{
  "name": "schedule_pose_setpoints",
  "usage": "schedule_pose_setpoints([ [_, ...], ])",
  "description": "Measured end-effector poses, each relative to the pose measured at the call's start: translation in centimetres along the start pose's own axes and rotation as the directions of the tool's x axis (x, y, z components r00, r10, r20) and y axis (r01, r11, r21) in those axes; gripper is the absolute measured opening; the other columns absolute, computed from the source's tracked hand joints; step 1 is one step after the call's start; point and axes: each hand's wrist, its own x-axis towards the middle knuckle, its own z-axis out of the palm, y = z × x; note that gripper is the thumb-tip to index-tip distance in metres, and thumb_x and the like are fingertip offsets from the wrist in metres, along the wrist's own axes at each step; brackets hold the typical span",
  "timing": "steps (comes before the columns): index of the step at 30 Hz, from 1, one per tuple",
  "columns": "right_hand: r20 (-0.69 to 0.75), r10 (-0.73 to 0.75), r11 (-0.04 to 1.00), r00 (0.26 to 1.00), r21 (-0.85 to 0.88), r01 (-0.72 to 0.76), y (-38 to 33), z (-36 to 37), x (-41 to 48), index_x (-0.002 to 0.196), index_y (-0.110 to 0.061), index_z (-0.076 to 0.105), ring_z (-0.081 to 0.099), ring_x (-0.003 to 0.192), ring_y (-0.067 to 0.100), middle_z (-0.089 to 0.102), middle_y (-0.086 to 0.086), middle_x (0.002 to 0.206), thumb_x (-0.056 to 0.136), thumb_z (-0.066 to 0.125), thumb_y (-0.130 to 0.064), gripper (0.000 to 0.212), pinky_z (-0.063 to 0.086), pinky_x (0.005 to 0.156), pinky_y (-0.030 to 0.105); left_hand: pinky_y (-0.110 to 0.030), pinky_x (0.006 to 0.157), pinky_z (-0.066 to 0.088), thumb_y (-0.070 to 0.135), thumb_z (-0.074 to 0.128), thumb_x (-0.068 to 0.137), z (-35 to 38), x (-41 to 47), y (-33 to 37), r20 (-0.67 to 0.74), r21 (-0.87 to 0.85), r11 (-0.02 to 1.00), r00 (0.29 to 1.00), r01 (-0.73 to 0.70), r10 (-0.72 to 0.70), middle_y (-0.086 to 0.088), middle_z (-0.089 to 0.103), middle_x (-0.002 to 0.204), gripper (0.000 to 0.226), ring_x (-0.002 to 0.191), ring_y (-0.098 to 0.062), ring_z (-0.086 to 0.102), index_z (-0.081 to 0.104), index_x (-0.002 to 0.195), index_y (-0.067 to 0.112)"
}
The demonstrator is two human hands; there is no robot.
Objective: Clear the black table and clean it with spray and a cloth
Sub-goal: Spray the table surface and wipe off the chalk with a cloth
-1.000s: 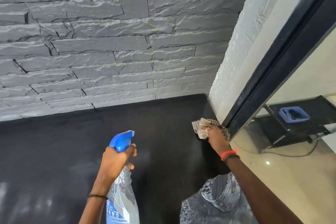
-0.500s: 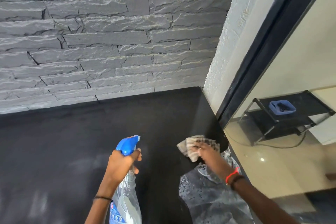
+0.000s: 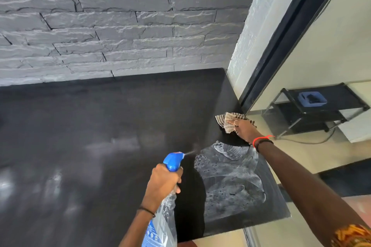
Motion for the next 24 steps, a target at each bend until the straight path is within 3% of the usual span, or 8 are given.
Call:
schedule_pose_setpoints([
  [2,0.021,0.037,0.999,0.999,-0.005,-0.037,-0.5,-0.4,-0.1,0.133,-0.005,0.049,0.048,0.127,0.028,0.052,0.013,0.134,0.089,0.039,0.008,0.047,0.027,0.112,0.03,-0.034,0.061,0.056,0.028,0.061,0.078,1.0,-1.3,0.0,0.057,0.009,1.0,0.998,-0.028,0.028,-0.01,0.068,0.059,0.017,0.043,-0.022,0.062,0.062,0.065,0.016],
  [6,0.064,0.04,0.999,0.997,-0.002,-0.039,-0.5,-0.6,0.1,0.133,0.002,0.047,0.044,0.131,0.024,0.047,0.014,0.139,0.088,0.038,0.013,0.047,0.018,0.105,0.005,-0.03,0.055,0.053,0.043,0.059,0.067,3.4,-3.9,0.0,0.175,0.09,0.994,0.983,-0.066,0.049,-0.007,0.065,0.054,0.036,0.042,-0.021,0.064,0.064,0.071,0.008],
  [9,0.092,0.042,0.999,0.995,0.004,-0.042,0.1,-0.3,0.4,0.133,-0.001,0.048,0.046,0.129,0.028,0.05,0.015,0.138,0.088,0.039,0.012,0.048,0.027,0.112,0.026,-0.027,0.049,0.048,0.043,0.056,0.068,5.4,-5.7,-0.2,0.193,0.152,0.986,0.98,-0.066,0.035,-0.003,0.056,0.043,0.036,0.045,-0.021,0.066,0.054,0.062,0.007],
  [12,0.074,0.082,0.996,0.994,0.015,-0.083,-0.7,-0.9,-0.1,0.132,-0.006,0.051,0.05,0.122,0.037,0.054,0.022,0.13,0.09,0.043,0.007,0.045,0.039,0.103,0.042,-0.031,0.051,0.05,0.047,0.058,0.066,6.6,-7.2,-0.5,0.175,0.13,0.991,0.984,-0.006,-0.017,-0.002,0.056,0.051,0.035,0.051,-0.023,0.069,0.049,0.06,0.013],
  [16,0.043,0.113,0.993,0.993,-0.049,-0.111,-1.2,-1.2,-0.6,0.133,-0.012,0.051,0.052,0.119,0.036,0.055,0.021,0.128,0.091,0.044,0.0,0.044,0.04,0.1,0.041,-0.038,0.064,0.055,0.06,0.05,0.054,6.7,-8.5,-2.4,0.066,0.188,0.978,0.993,0.085,-0.099,-0.004,0.057,0.061,0.044,0.069,-0.031,0.07,0.048,0.059,0.016],
  [19,0.031,0.12,0.991,0.992,-0.06,-0.118,-1.6,-1.3,-0.9,0.133,-0.013,0.052,0.05,0.12,0.034,0.055,0.018,0.129,0.092,0.043,-0.001,0.044,0.038,0.1,0.037,-0.035,0.068,0.055,0.049,0.06,0.064,5.7,-9.5,-3.8,-0.006,0.139,0.973,0.982,0.186,-0.187,-0.002,0.061,0.05,0.038,0.064,-0.025,0.071,0.059,0.064,0.011],
  [24,0.019,0.121,0.992,0.992,-0.049,-0.12,-3.9,0.2,-0.7,0.123,0.0,0.058,0.058,0.111,0.034,0.063,0.02,0.117,0.088,0.044,0.005,0.037,0.039,0.099,0.034,-0.034,0.075,0.056,0.052,0.06,0.061,4.1,-10.9,-5.9,-0.102,0.094,0.966,0.967,0.242,-0.233,-0.005,0.071,0.06,0.044,0.054,-0.021,0.069,0.068,0.074,0.011],
])
